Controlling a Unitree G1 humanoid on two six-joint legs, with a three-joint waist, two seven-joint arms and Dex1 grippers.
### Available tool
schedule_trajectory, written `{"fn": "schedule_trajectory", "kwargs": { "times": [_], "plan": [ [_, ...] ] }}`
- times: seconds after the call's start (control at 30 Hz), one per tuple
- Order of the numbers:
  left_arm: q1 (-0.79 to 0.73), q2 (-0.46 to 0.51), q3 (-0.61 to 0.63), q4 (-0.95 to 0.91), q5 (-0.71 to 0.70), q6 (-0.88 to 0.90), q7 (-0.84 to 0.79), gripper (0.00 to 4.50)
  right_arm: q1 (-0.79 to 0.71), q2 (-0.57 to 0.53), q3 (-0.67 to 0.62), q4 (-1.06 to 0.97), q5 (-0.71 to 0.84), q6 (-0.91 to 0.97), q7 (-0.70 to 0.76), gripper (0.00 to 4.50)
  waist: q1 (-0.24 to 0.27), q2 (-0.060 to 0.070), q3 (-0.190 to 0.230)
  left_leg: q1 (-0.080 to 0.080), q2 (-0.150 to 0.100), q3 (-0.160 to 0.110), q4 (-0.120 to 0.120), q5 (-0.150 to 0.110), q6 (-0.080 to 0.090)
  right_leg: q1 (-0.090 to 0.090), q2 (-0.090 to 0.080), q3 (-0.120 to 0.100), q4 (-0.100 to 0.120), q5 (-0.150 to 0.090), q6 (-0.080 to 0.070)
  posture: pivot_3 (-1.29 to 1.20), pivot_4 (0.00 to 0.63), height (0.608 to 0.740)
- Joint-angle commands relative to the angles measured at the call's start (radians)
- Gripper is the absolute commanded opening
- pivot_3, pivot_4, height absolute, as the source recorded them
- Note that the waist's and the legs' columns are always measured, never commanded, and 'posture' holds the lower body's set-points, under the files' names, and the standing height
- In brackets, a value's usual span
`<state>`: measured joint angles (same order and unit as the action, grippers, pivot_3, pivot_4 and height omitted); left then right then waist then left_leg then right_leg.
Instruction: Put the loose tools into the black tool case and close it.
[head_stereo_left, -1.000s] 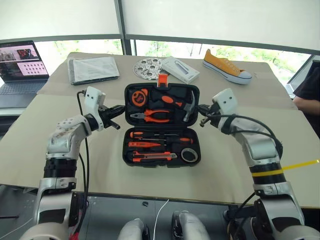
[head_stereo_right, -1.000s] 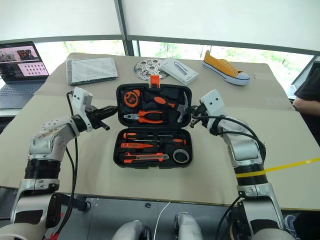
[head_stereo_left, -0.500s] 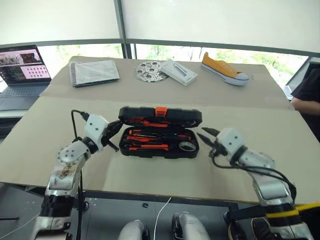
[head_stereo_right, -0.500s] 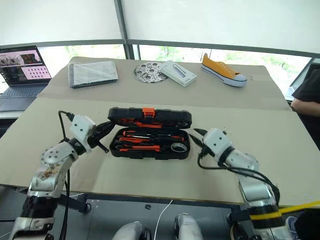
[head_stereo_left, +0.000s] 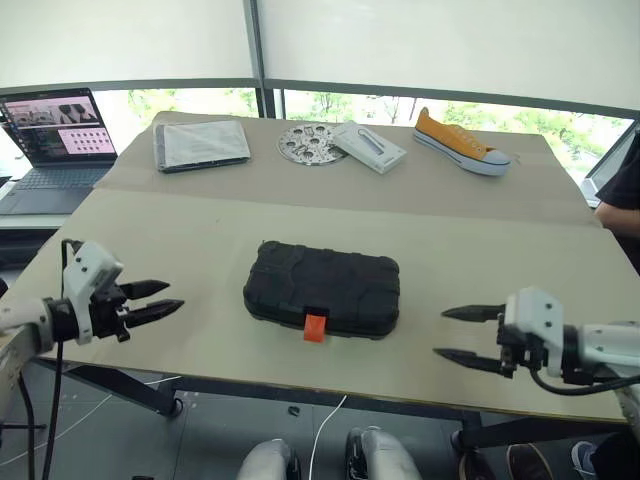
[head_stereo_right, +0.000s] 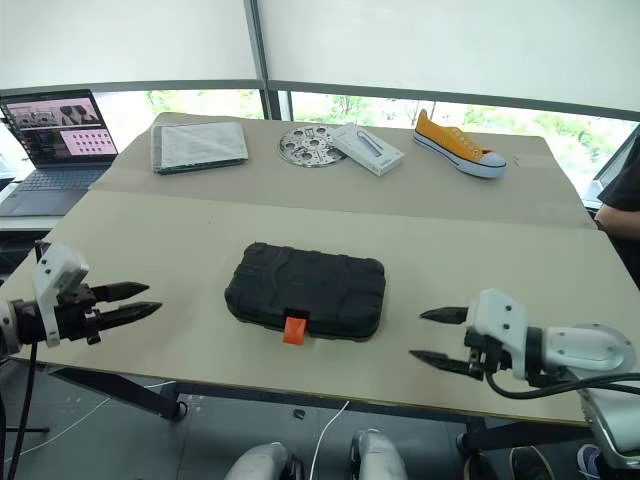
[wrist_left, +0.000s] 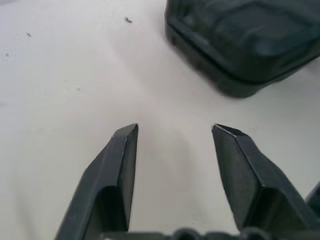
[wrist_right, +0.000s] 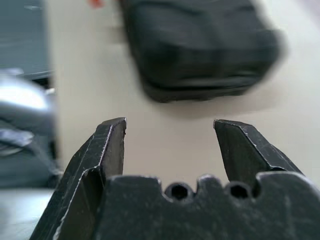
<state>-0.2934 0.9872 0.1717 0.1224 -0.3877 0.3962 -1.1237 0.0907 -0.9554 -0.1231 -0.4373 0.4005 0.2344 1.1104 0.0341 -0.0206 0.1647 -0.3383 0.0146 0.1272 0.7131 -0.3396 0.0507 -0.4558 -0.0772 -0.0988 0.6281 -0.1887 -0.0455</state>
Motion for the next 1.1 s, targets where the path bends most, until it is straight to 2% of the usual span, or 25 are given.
{"fn": "schedule_trajectory", "kwargs": {
  "times": [0.03,0.1,0.13,0.17,0.2,0.33,0.47,0.57,0.67,0.73,0.83,0.9,1.0,1.1],
  "plan": [
    [-0.264,-0.090,-0.179,0.254,0.175,-0.222,-0.048,0.75,-0.060,0.022,0.110,-0.045,-0.064,-0.010,-0.011,1.55,0.004,-0.002,-0.001,-0.001,0.000,0.001,0.001,-0.001,0.001,0.000,0.001,0.000,0.000,0.000,0.000,0.00,0.150,0.733],
    [-0.392,-0.150,-0.245,0.400,0.248,-0.319,-0.054,0.04,-0.106,0.048,0.167,-0.037,-0.092,0.001,-0.027,0.92,0.003,-0.004,-0.001,-0.003,-0.001,0.003,0.002,0.000,0.002,-0.001,0.002,-0.001,0.000,0.001,-0.001,0.00,0.150,0.733],
    [-0.458,-0.188,-0.279,0.480,0.289,-0.378,-0.049,0.00,-0.133,0.063,0.198,-0.025,-0.114,-0.003,-0.031,0.69,0.003,-0.004,-0.001,-0.005,-0.001,0.004,0.004,0.000,0.002,-0.002,0.003,-0.001,0.000,0.005,-0.007,0.00,0.150,0.733],
    [-0.515,-0.221,-0.306,0.550,0.321,-0.429,-0.045,0.00,-0.156,0.076,0.224,-0.012,-0.133,-0.007,-0.034,0.26,0.000,-0.004,-0.001,-0.005,-0.001,0.004,0.005,0.000,0.002,-0.002,0.002,-0.001,0.001,0.005,-0.007,0.00,0.150,0.733],
    [-0.570,-0.256,-0.330,0.619,0.349,-0.473,-0.043,0.00,-0.176,0.087,0.250,0.000,-0.151,-0.012,-0.034,0.05,-0.002,-0.005,-0.001,-0.007,-0.001,0.005,0.006,0.000,0.002,-0.003,0.003,-0.002,0.000,0.005,-0.007,0.00,0.150,0.733],
    [-0.722,-0.369,-0.375,0.833,0.426,-0.599,0.002,0.00,-0.247,0.129,0.323,0.057,-0.216,-0.015,-0.048,0.05,-0.014,-0.005,0.000,-0.013,-0.001,0.008,0.008,0.000,0.003,-0.003,0.004,-0.012,-0.001,0.006,-0.005,0.00,0.150,0.733],
    [-0.778,-0.439,-0.387,0.928,0.454,-0.692,-0.038,0.00,-0.319,0.181,0.347,0.143,-0.297,0.003,-0.127,0.05,-0.026,-0.006,0.000,-0.015,-0.001,0.009,0.008,0.000,0.003,-0.003,0.003,-0.016,-0.002,0.006,-0.003,0.00,0.150,0.733],
    [-0.750,-0.435,-0.398,0.898,0.433,-0.750,-0.200,0.00,-0.371,0.210,0.303,0.232,-0.336,-0.014,-0.202,0.05,-0.037,-0.006,0.000,-0.014,0.000,0.008,0.009,0.000,0.003,-0.003,0.002,-0.016,-0.002,0.006,-0.003,0.00,0.150,0.733],
    [-0.688,-0.402,-0.406,0.775,0.384,-0.694,-0.375,0.00,-0.414,0.215,0.258,0.324,-0.358,-0.025,-0.259,0.05,-0.040,-0.005,0.000,-0.014,0.002,0.009,0.013,0.000,0.003,-0.003,-0.001,-0.016,0.000,0.002,0.004,0.00,0.150,0.733],
    [-0.641,-0.375,-0.399,0.677,0.355,-0.645,-0.427,0.00,-0.423,0.212,0.239,0.363,-0.359,-0.036,-0.269,0.05,-0.044,-0.005,0.000,-0.014,0.002,0.011,0.015,0.000,0.003,-0.003,-0.002,-0.014,0.002,0.002,0.004,0.00,0.150,0.733],
    [-0.611,-0.349,-0.368,0.591,0.328,-0.589,-0.421,0.00,-0.404,0.207,0.213,0.349,-0.329,-0.029,-0.247,0.05,-0.045,-0.005,0.000,-0.014,0.003,0.010,0.016,0.000,0.003,-0.003,-0.002,-0.009,0.002,0.001,0.004,0.00,0.150,0.733],
    [-0.627,-0.336,-0.327,0.560,0.294,-0.512,-0.397,0.00,-0.368,0.192,0.181,0.295,-0.280,-0.001,-0.213,0.05,-0.043,-0.005,0.000,-0.014,0.004,0.010,0.016,0.000,0.003,-0.003,-0.001,-0.009,0.003,0.001,0.003,0.00,0.150,0.733],
    [-0.683,-0.332,-0.273,0.499,0.210,-0.290,-0.401,0.00,-0.308,0.177,0.111,0.196,-0.172,0.069,-0.167,0.05,-0.041,-0.005,0.000,-0.016,0.004,0.009,0.016,0.000,0.003,-0.004,0.000,-0.010,0.003,0.003,-0.001,0.00,0.150,0.733],
    [-0.684,-0.337,-0.292,0.334,0.133,-0.095,-0.462,0.00,-0.250,0.171,0.040,0.064,-0.036,0.186,-0.150,0.05,-0.039,-0.005,0.000,-0.016,0.004,0.009,0.016,0.000,0.004,-0.004,-0.001,-0.010,0.002,0.002,0.002,0.00,0.150,0.733]
  ]
}}
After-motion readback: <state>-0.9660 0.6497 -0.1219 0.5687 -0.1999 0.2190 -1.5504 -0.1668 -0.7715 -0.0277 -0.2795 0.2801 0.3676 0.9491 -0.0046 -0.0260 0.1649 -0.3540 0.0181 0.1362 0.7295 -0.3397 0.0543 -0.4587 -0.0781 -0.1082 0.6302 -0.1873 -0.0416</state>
